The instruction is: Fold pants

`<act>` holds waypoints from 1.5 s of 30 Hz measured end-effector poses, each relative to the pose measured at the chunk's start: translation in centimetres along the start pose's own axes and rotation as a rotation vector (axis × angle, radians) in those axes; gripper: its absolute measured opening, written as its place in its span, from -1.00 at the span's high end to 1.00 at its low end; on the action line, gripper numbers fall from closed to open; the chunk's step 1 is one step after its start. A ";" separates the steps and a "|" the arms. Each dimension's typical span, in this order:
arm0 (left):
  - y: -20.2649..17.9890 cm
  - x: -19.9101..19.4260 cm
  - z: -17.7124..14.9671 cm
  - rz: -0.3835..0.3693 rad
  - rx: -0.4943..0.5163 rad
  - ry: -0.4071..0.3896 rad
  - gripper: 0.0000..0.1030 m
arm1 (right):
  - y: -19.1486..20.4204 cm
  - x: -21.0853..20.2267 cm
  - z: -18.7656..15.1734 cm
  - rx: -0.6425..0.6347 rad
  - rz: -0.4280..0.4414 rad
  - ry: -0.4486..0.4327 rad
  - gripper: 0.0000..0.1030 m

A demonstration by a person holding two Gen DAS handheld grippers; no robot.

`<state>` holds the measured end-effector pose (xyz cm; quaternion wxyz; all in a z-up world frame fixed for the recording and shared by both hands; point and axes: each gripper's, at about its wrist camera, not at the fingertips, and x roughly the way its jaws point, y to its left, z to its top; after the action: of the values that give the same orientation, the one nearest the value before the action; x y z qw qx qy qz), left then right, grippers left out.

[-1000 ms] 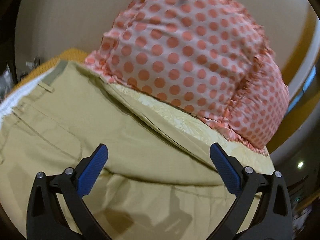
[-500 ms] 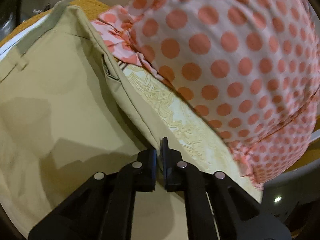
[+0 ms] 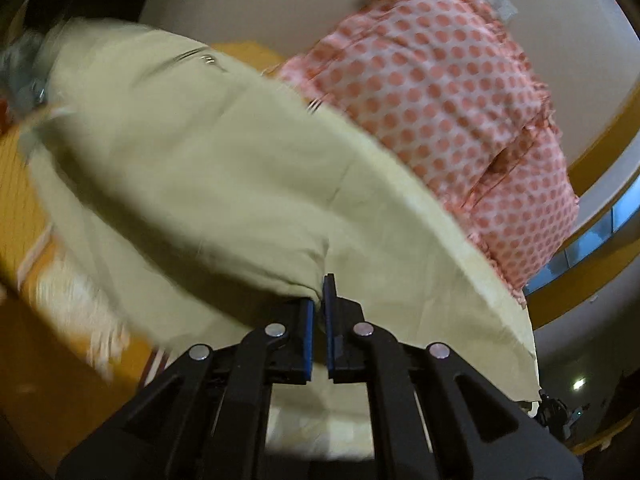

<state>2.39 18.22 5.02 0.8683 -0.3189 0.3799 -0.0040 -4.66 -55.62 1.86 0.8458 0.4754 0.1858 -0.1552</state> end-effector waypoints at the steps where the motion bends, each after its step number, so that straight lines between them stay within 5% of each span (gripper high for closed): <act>1: 0.8 0.1 -0.8 0.004 -0.011 0.010 0.91 | -0.1 -0.1 -0.2 -0.025 -0.029 -0.004 0.95; 3: 1.9 0.2 -2.0 0.002 -0.030 0.014 0.84 | 0.0 -0.5 -0.4 -0.073 -0.097 -0.020 0.63; 4: 2.2 0.2 -2.3 -0.006 -0.034 0.006 0.81 | -0.1 -1.0 -0.4 -0.092 -0.144 -0.045 0.04; 6: 2.4 -0.7 -3.0 -0.005 -0.031 -0.025 0.61 | -0.7 -2.2 -0.4 -0.103 -0.191 -0.126 -0.37; 7: 2.5 -1.2 -3.1 -0.001 -0.025 -0.045 0.38 | -0.9 -2.4 -0.4 -0.110 -0.200 -0.146 -0.37; 11: 2.5 -3.1 -3.4 0.029 -0.003 -0.114 0.02 | -1.4 -1.5 -1.0 -0.148 -0.239 -0.142 -0.29; 21: 4.4 -5.6 -2.7 0.064 -0.034 -0.218 -0.24 | -0.3 0.0 -4.4 -0.256 -0.128 -0.100 0.88; 24: 5.2 -5.7 -2.4 0.063 -0.048 -0.223 -0.37 | 1.3 0.9 -4.2 -0.332 -0.137 -0.111 0.90; 30: 6.7 -6.3 -1.9 0.064 -0.071 -0.255 -0.63 | 14.0 0.3 -8.3 -0.544 0.194 -0.035 0.90; 35: 7.2 -6.7 -1.6 0.082 -0.088 -0.275 -0.72 | 25.9 2.0 -20.4 -0.758 0.562 0.259 0.90; 38: 7.7 -6.8 -1.5 0.095 -0.111 -0.283 -0.77 | 29.5 3.7 -29.5 -0.893 0.647 0.496 0.89; 41: 8.5 -6.8 -1.2 0.102 -0.141 -0.278 -0.82 | 30.3 4.5 -37.5 -1.090 0.582 0.744 0.53; 42: 9.0 -6.8 -0.9 0.099 -0.162 -0.276 -0.82 | 30.0 4.3 -38.6 -1.112 0.571 0.784 0.13; 43: 9.4 -6.8 -0.8 0.098 -0.176 -0.276 -0.82 | 29.5 3.7 -38.9 -1.110 0.584 0.790 -0.39; 45: 10.4 -6.7 -0.2 0.088 -0.218 -0.279 -0.82 | 28.9 2.7 -37.5 -1.065 0.626 0.742 -0.70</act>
<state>-4.96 28.00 3.53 0.8722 -0.3915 0.2677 0.1195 4.14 -9.14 4.20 0.8487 0.0510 0.3666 0.3777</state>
